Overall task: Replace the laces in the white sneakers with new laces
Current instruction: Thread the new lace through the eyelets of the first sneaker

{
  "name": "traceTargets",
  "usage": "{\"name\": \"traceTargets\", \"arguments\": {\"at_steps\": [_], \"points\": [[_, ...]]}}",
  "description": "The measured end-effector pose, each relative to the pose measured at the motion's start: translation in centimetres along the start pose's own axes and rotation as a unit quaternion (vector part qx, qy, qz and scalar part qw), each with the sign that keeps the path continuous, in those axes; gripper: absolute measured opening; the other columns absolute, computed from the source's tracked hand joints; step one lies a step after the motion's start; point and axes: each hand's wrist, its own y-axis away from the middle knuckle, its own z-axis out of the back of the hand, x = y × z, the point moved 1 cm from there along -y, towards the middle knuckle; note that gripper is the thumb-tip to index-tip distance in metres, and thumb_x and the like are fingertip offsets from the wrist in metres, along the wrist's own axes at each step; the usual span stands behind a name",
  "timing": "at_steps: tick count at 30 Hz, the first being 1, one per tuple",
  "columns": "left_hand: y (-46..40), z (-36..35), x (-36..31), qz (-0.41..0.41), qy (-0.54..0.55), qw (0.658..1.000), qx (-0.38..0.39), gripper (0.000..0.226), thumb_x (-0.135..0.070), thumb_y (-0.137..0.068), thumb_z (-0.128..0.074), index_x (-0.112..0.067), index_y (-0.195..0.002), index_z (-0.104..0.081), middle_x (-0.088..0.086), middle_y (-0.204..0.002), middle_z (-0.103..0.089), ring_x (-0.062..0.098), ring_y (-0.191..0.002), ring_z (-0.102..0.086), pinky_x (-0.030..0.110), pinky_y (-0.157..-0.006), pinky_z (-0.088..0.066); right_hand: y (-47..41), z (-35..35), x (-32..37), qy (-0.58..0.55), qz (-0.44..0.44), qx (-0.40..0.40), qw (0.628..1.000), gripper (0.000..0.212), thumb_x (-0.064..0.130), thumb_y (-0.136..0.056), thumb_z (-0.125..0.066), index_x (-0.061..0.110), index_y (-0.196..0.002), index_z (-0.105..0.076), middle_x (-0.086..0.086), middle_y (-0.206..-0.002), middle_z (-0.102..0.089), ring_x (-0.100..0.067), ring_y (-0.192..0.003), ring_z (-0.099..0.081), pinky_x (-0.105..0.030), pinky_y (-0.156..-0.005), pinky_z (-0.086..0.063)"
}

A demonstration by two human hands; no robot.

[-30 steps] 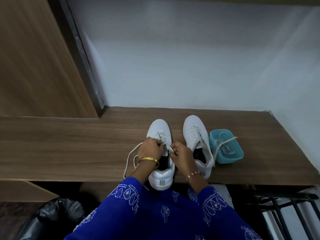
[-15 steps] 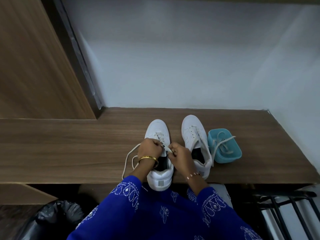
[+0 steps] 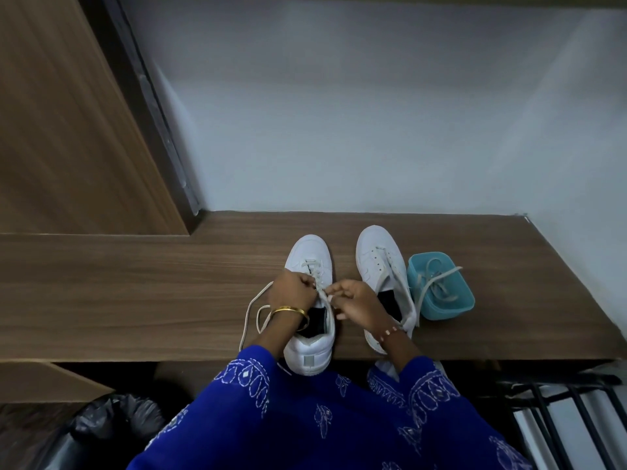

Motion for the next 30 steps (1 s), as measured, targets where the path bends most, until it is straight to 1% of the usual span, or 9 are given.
{"name": "traceTargets", "arguments": {"at_steps": [4, 8, 12, 17, 21, 23, 26, 28, 30], "points": [[0.6, 0.0, -0.3, -0.007, -0.054, 0.998, -0.042, 0.023, -0.013, -0.078, -0.059, -0.023, -0.093, -0.074, 0.002, -0.106, -0.067, 0.027, -0.097, -0.062, 0.033, -0.079, -0.050, -2.0, -0.6, 0.5, 0.075, -0.013, -0.071, 0.995, 0.028, 0.001, -0.089, -0.042, 0.005, -0.110, -0.060, -0.015, -0.093, -0.066, -0.015, -0.060, -0.055, -0.022, -0.055, -0.046], [0.6, 0.1, -0.1, -0.029, -0.097, 0.994, -0.045, 0.023, -0.017, -0.082, -0.056, -0.026, -0.096, -0.073, 0.005, -0.109, -0.064, 0.028, -0.100, -0.060, 0.035, -0.081, -0.049, -3.1, -1.6, 0.7, 0.165, 0.039, -0.124, 0.978, 0.015, 0.008, -0.086, -0.053, 0.007, -0.085, -0.068, -0.003, -0.075, -0.061, -0.013, -0.064, -0.051, -0.020, -0.062, -0.037], [0.6, 0.2, 0.5, -0.049, -0.099, 0.992, -0.053, 0.020, -0.025, -0.087, -0.056, -0.025, -0.100, -0.071, 0.007, -0.109, -0.059, 0.027, -0.103, -0.056, 0.035, -0.085, -0.042, -3.0, -1.8, 0.6, 0.156, 0.047, -0.152, 0.975, 0.020, 0.006, -0.085, -0.053, 0.009, -0.066, -0.059, -0.007, -0.070, -0.063, -0.017, -0.068, -0.054, -0.022, -0.061, -0.038], [1.1, 1.0, 2.2, -0.120, -0.102, 0.983, -0.094, 0.036, -0.025, -0.077, -0.068, -0.024, -0.113, -0.064, 0.008, -0.104, -0.054, 0.027, -0.101, -0.050, 0.035, -0.081, -0.036, -2.9, -0.2, 1.9, -0.071, 0.014, -0.242, 0.968, 0.030, 0.004, -0.089, -0.043, 0.020, -0.065, -0.050, -0.011, -0.076, -0.066, -0.027, -0.069, -0.062, -0.039, -0.065, -0.053], [1.3, 1.6, 3.2, -0.140, -0.127, 0.976, -0.105, 0.042, -0.024, -0.073, -0.072, -0.017, -0.113, -0.062, 0.011, -0.103, -0.055, 0.029, -0.098, -0.052, 0.036, -0.079, -0.037, -2.5, 3.3, 5.7, -0.440, 0.026, -0.218, 0.871, 0.022, 0.005, -0.096, -0.034, 0.012, -0.080, -0.045, -0.015, -0.081, -0.067, -0.024, -0.068, -0.066, -0.033, -0.065, -0.054], [1.5, 1.1, 3.6, -0.164, -0.118, 0.971, -0.126, 0.036, -0.019, -0.068, -0.076, -0.011, -0.101, -0.064, 0.012, -0.093, -0.058, 0.032, -0.087, -0.057, 0.036, -0.070, -0.039, -1.8, 4.5, 7.3, -0.507, 0.038, -0.190, 0.840, 0.022, 0.007, -0.097, -0.035, 0.012, -0.078, -0.045, -0.009, -0.067, -0.061, -0.016, -0.050, -0.058, -0.029, -0.055, -0.050], [1.6, 0.7, 4.0, -0.150, -0.084, 0.976, -0.133, 0.030, -0.017, -0.069, -0.075, -0.009, -0.095, -0.061, 0.010, -0.088, -0.058, 0.031, -0.076, -0.058, 0.033, -0.062, -0.038, -1.1, 4.5, 7.9, -0.341, 0.046, -0.165, 0.924, 0.020, 0.013, -0.097, -0.041, 0.014, -0.080, -0.051, 0.001, -0.057, -0.042, -0.005, -0.038, -0.036, -0.019, -0.040, -0.032], [1.7, 0.8, 4.1, -0.127, -0.066, 0.982, -0.122, 0.029, -0.020, -0.075, -0.070, -0.010, -0.098, -0.057, 0.008, -0.092, -0.057, 0.030, -0.074, -0.058, 0.031, -0.059, -0.037, -1.0, 3.1, 6.9, -0.143, 0.047, -0.116, 0.982, 0.018, 0.024, -0.096, -0.048, 0.015, -0.082, -0.055, 0.005, -0.055, -0.041, -0.003, -0.040, -0.035, -0.014, -0.037, -0.029], [1.9, 0.8, 4.0, -0.111, -0.052, 0.986, -0.109, 0.029, -0.025, -0.080, -0.067, -0.010, -0.101, -0.054, 0.007, -0.094, -0.058, 0.028, -0.077, -0.058, 0.032, -0.061, -0.039, -1.5, 1.2, 4.8, 0.035, 0.048, -0.064, 0.996, 0.017, 0.026, -0.092, -0.055, 0.014, -0.081, -0.058, 0.004, -0.060, -0.050, -0.003, -0.048, -0.044, -0.011, -0.044, -0.034]]}}
